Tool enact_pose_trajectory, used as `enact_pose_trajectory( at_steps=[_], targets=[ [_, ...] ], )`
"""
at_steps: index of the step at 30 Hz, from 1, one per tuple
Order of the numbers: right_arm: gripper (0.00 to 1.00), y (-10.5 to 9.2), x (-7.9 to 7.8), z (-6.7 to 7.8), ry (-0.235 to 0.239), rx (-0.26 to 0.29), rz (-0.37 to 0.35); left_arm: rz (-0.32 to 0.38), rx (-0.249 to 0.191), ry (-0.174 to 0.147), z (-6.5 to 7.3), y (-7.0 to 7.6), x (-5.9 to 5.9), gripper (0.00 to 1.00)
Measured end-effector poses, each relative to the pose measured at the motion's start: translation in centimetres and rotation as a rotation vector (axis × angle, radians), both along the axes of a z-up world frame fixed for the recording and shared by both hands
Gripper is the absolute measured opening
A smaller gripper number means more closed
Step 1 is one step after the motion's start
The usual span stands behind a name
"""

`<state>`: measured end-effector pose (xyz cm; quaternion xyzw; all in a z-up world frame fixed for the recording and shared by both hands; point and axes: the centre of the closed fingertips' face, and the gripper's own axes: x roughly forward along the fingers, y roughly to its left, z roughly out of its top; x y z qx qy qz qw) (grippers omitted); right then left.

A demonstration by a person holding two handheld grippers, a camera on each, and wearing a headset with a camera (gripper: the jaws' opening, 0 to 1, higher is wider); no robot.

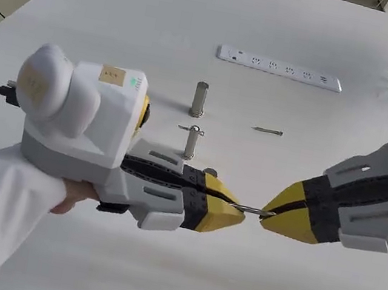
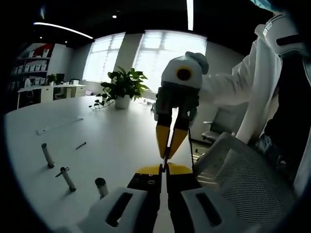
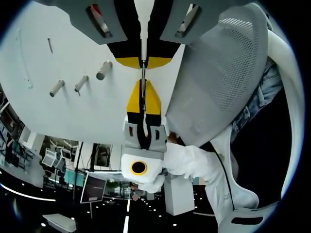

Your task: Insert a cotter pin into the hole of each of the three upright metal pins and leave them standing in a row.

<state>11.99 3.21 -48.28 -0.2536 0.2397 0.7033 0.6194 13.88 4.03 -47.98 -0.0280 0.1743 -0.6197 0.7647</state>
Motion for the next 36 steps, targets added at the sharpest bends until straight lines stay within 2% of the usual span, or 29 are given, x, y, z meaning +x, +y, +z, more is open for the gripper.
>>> enact_pose_trajectory(
  at_steps=[3, 8, 10, 11, 13, 18, 20, 29, 36],
  targets=[
    [0.00, 0.1, 0.2, 0.0, 0.005, 0.005, -0.008, 0.029, 0.000, -0.017, 0.0, 0.3, 0.5, 0.06],
    [0.00, -0.1, 1.5, -0.4, 0.007, 0.007, -0.054, 0.133, 0.014, -0.018, -0.4, 2.1, 2.6, 0.13],
    [0.00, -0.3, 2.1, -0.8, 0.000, 0.000, -0.074, 0.178, 0.031, -0.035, -0.7, 3.0, 3.6, 0.15],
    [0.00, -0.6, 2.3, -1.1, -0.005, -0.014, -0.082, 0.216, 0.048, -0.056, -0.9, 3.6, 4.3, 0.15],
    [0.00, -0.8, 2.6, -1.7, -0.013, -0.027, -0.092, 0.255, 0.076, -0.081, -1.4, 4.3, 5.1, 0.21],
    [0.00, -0.8, 3.1, -2.8, -0.018, -0.019, -0.113, 0.308, 0.081, -0.084, -2.4, 4.6, 6.4, 0.29],
    [0.00, -0.9, 3.4, -3.3, -0.018, -0.018, -0.126, 0.315, 0.084, -0.073, -2.9, 4.5, 6.7, 0.32],
    [0.00, -1.5, 5.5, -5.1, -0.035, -0.029, -0.176, 0.339, 0.142, -0.004, -7.1, 3.8, 7.5, 0.35],
    [0.00, -1.4, 6.8, -6.5, -0.032, -0.033, -0.196, 0.353, 0.166, 0.043, -9.2, 3.3, 7.8, 0.33]
  ],
)
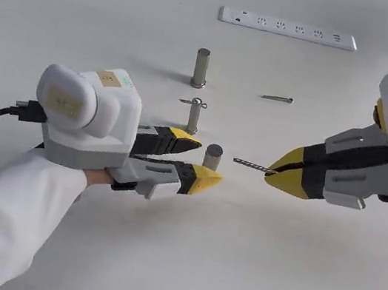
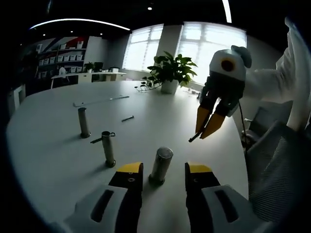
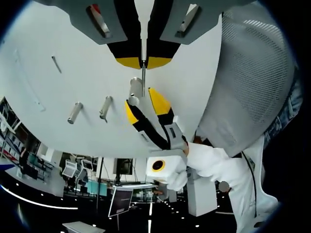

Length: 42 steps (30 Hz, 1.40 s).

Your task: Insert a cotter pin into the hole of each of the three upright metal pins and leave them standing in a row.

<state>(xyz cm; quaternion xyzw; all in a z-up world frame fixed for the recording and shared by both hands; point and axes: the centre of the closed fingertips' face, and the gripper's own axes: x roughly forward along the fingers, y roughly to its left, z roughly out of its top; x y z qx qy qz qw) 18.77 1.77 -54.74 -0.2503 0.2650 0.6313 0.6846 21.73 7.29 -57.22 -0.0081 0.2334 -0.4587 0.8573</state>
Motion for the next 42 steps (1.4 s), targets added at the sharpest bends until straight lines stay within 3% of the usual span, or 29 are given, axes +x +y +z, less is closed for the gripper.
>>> enact_pose_trajectory(
  at_steps=[3, 8, 22, 24, 30, 42],
  targets=[
    [0.00, 0.0, 0.4, -0.4, 0.010, 0.007, -0.012, 0.017, -0.012, 0.022, -0.5, -0.2, 0.1, 0.30],
    [0.00, 0.1, 0.7, -0.9, 0.022, 0.012, -0.022, 0.024, -0.014, 0.018, -1.0, -0.6, 0.2, 0.28],
    [0.00, 0.6, 1.2, -1.2, 0.034, 0.006, -0.015, 0.041, -0.012, -0.020, -1.2, -0.7, 0.9, 0.14],
    [0.00, 0.7, 1.2, -1.2, 0.035, 0.004, -0.012, 0.039, -0.022, -0.013, -1.2, -0.8, 0.9, 0.14],
    [0.00, 0.9, 1.3, -1.4, 0.037, -0.005, -0.001, 0.013, -0.017, -0.045, -1.1, -0.8, 0.8, 0.13],
    [0.00, 1.2, 1.5, -1.3, 0.032, -0.015, 0.018, -0.009, -0.030, -0.064, -1.0, -0.7, 0.8, 0.12]
  ],
)
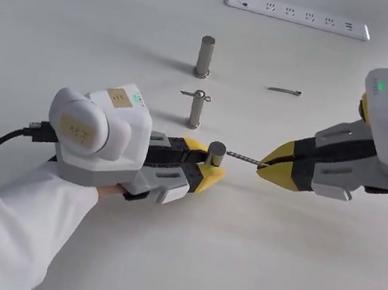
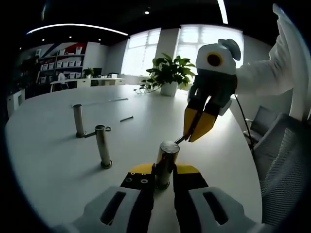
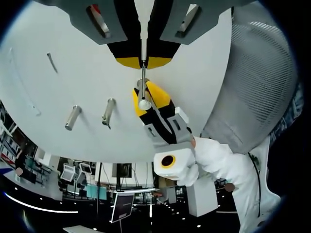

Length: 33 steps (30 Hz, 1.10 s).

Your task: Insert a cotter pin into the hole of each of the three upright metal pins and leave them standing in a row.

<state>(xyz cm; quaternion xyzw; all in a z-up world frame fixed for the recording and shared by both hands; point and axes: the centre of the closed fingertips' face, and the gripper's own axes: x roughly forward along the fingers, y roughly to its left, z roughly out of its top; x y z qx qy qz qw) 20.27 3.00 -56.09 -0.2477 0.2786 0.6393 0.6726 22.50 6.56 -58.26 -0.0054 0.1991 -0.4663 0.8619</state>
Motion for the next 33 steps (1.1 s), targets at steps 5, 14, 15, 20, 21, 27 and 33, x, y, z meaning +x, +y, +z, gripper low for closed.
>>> enact_pose_trajectory(
  at_steps=[5, 14, 15, 20, 21, 27, 33],
  targets=[
    [0.00, 0.1, -0.1, -0.2, 0.004, -0.013, 0.011, 0.001, -0.005, 0.000, 0.0, 0.0, 0.0, 0.12],
    [0.00, 0.6, -0.1, -0.2, -0.016, -0.037, 0.044, 0.000, -0.008, 0.006, -0.1, 0.0, 0.0, 0.12],
    [0.00, 0.6, 0.0, -0.2, -0.019, -0.041, 0.047, 0.000, -0.009, 0.007, -0.1, 0.0, 0.0, 0.12],
    [0.00, 0.5, 0.3, -0.4, -0.021, -0.048, 0.052, -0.003, -0.006, 0.006, -0.2, 0.0, 0.0, 0.12],
    [0.00, 0.5, 0.3, -0.4, -0.023, -0.050, 0.053, -0.002, -0.007, 0.006, -0.2, 0.0, 0.0, 0.12],
    [0.00, 1.0, 0.4, -0.4, -0.022, -0.053, 0.063, -0.003, -0.008, 0.007, -0.3, 0.1, -0.1, 0.12],
    [0.00, 1.7, 0.2, -0.2, -0.030, -0.054, 0.083, 0.001, -0.014, 0.012, -0.4, 0.1, -0.1, 0.12]
  ],
)
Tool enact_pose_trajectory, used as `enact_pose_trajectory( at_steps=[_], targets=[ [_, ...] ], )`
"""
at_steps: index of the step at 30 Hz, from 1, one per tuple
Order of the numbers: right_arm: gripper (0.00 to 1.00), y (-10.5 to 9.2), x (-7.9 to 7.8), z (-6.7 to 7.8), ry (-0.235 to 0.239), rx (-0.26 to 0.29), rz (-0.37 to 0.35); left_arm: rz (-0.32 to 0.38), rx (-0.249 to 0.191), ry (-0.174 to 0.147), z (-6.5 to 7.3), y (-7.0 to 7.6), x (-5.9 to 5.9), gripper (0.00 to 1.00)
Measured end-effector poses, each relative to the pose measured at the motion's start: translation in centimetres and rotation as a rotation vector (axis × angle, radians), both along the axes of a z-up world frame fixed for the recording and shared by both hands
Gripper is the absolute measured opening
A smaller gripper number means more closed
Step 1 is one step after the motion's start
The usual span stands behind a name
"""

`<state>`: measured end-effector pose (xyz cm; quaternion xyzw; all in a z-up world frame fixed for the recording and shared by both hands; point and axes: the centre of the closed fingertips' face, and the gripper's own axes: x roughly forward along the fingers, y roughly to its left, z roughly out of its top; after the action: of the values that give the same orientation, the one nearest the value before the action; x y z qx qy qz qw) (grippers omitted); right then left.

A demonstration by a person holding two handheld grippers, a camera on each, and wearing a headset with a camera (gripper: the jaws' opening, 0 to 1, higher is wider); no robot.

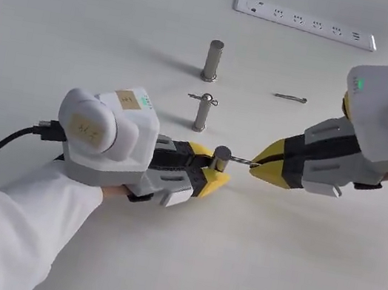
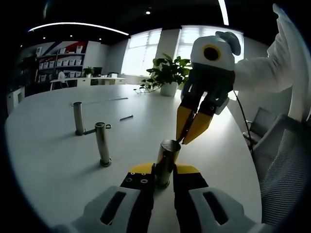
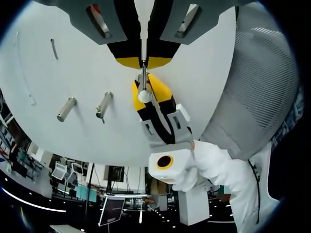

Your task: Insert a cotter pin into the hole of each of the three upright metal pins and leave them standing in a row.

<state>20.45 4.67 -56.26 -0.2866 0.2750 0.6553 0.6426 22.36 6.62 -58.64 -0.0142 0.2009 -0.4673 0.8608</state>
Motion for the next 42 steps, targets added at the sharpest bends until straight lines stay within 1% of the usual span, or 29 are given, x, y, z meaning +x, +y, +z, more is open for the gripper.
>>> enact_pose_trajectory(
  at_steps=[3, 5, 10, 13, 15, 16, 17, 18, 19, 21, 23, 24, 26, 27, 29, 33, 36, 38, 42],
  targets=[
    [0.00, 0.3, -0.1, 0.1, 0.011, 0.004, -0.010, 0.003, -0.004, 0.003, 0.0, 0.0, 0.0, 0.12],
    [0.00, 0.4, 0.0, 0.0, 0.036, 0.009, -0.033, 0.003, -0.005, 0.004, -0.1, 0.0, 0.0, 0.12],
    [0.00, 1.3, -0.2, 0.0, 0.041, 0.011, -0.029, 0.002, -0.010, 0.011, -0.2, -0.1, -0.1, 0.12],
    [0.00, 1.5, -0.4, 0.1, 0.028, 0.010, -0.013, 0.000, -0.012, 0.013, -0.2, -0.3, -0.2, 0.12],
    [0.00, 1.6, -0.3, 0.3, 0.006, 0.024, -0.018, 0.000, -0.013, 0.015, -0.2, -0.3, -0.2, 0.12],
    [0.04, 1.7, 0.0, 0.4, -0.002, 0.036, -0.027, 0.000, -0.013, 0.015, -0.3, -0.3, -0.1, 0.12],
    [0.14, 1.6, -0.1, 0.6, 0.006, 0.037, -0.036, 0.001, -0.013, 0.016, -0.3, -0.3, -0.1, 0.12],
    [0.19, 1.6, -0.1, 0.6, 0.009, 0.037, -0.037, 0.002, -0.014, 0.017, -0.3, -0.3, -0.1, 0.12],
    [0.16, 1.3, -0.2, 0.8, 0.002, 0.038, -0.027, 0.003, -0.013, 0.017, -0.3, -0.3, -0.1, 0.12],
    [0.07, 0.9, -0.2, 0.9, -0.009, 0.027, -0.020, 0.003, -0.015, 0.020, -0.3, -0.3, -0.1, 0.13],
    [0.06, 0.5, 0.0, 1.0, -0.009, 0.023, -0.028, 0.004, -0.016, 0.021, -0.4, -0.3, -0.1, 0.13],
    [0.05, 0.2, 0.3, 0.8, -0.005, 0.023, -0.031, 0.004, -0.017, 0.022, -0.4, -0.3, -0.1, 0.13],
    [0.00, 0.0, 0.2, 0.8, 0.007, 0.019, -0.035, 0.005, -0.017, 0.023, -0.4, -0.3, -0.1, 0.13],
    [0.00, -0.2, 0.0, 0.7, 0.020, 0.014, -0.033, 0.005, -0.017, 0.024, -0.4, -0.3, -0.1, 0.13],
    [0.00, -0.1, 0.0, 0.6, 0.006, 0.015, -0.028, 0.007, -0.018, 0.026, -0.4, -0.3, -0.1, 0.13],
    [0.00, 0.4, 0.0, 0.9, 0.017, 0.033, -0.038, 0.009, -0.020, 0.031, -0.4, -0.3, -0.1, 0.13],
    [0.00, 0.8, 0.0, 1.0, 0.015, 0.037, -0.033, 0.010, -0.018, 0.031, -0.4, -0.3, -0.1, 0.13],
    [0.00, 0.8, 0.1, 1.0, 0.010, 0.028, -0.034, 0.012, -0.021, 0.033, -0.4, -0.2, -0.1, 0.13],
    [0.00, 0.7, 0.2, 1.1, 0.015, 0.041, -0.049, 0.015, -0.028, 0.038, -0.5, -0.2, -0.1, 0.13]
  ],
)
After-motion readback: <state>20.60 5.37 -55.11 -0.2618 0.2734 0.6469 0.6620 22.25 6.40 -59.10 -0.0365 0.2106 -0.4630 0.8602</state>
